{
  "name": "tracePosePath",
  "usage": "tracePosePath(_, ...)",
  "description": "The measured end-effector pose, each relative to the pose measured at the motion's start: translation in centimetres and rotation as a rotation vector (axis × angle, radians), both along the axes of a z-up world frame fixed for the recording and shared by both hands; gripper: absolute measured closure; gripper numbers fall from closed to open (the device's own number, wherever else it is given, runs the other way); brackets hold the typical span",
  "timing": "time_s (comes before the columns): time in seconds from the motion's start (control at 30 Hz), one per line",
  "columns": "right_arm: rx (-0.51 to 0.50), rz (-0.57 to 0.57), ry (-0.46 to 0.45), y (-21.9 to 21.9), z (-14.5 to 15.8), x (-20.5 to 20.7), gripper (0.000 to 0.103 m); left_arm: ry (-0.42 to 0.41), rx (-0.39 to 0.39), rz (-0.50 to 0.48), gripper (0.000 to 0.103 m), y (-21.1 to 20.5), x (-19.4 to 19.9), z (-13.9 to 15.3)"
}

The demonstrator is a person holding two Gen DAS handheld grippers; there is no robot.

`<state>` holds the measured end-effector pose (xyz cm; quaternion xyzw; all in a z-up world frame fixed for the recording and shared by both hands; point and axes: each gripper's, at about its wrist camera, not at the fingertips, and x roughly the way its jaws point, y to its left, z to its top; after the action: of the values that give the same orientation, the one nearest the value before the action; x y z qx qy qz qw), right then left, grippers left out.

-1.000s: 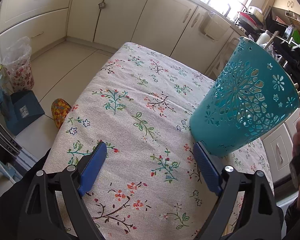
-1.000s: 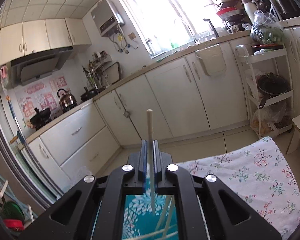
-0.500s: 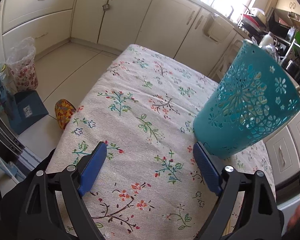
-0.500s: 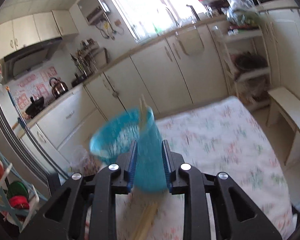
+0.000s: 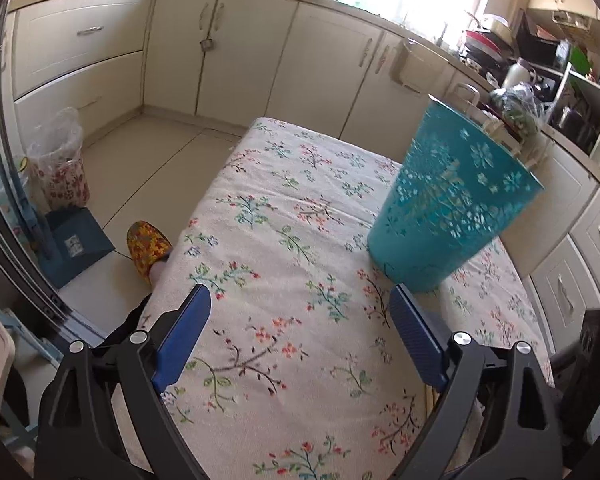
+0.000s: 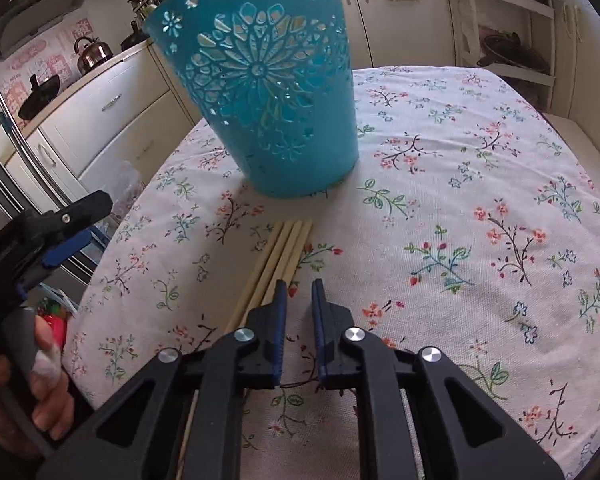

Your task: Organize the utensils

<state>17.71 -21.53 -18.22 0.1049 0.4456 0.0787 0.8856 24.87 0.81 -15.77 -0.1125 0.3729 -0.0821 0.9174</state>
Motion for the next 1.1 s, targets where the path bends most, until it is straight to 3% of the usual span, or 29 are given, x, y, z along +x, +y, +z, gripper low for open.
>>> tracePosePath(0.2, 0.01, 0.005, 0.0, 0.3, -0.1, 0.4, 0.09, 0.008, 0.029, -0.074, 0.016, -1.8, -1.1, -0.2)
tracePosePath(0.37, 0.044, 0.014, -0.005, 0.5, -0.2, 0.1, 0.09, 0.015, 0.026, -0.08, 0.016, -2.1, -1.4, -0.2)
tracePosePath(0.5, 0.003, 0.022, -0.011, 0.8, -0.1, 0.1, 0.09, 0.026, 0.038, -0.084, 0.016, -2.3, -1.5, -0.6)
tracePosePath(0.6, -0.046, 0.04, -0.019, 1.2, 0.0, 0.0, 0.09, 0.041, 0.065, -0.077, 0.016, -2.5, -1.6, -1.0)
tracePosePath(0.7, -0.03, 0.044, -0.031, 0.6, -0.1, -0.4, 0.091, 0.026, 0.114, -0.039, 0.016, -2.8, -1.9, -0.9)
tracePosePath(0.87, -0.058, 0.048, -0.067, -0.1, -0.1, -1.7, 0.091, -0.014, 0.098, 0.009, 0.016, -2.3, -5.0, 0.4)
tracePosePath(1.1, -0.1, 0.004, -0.064, -0.6, 0.1, -2.3, 0.092, -0.05, 0.136, 0.013, 0.014, -1.9, -8.1, 1.2)
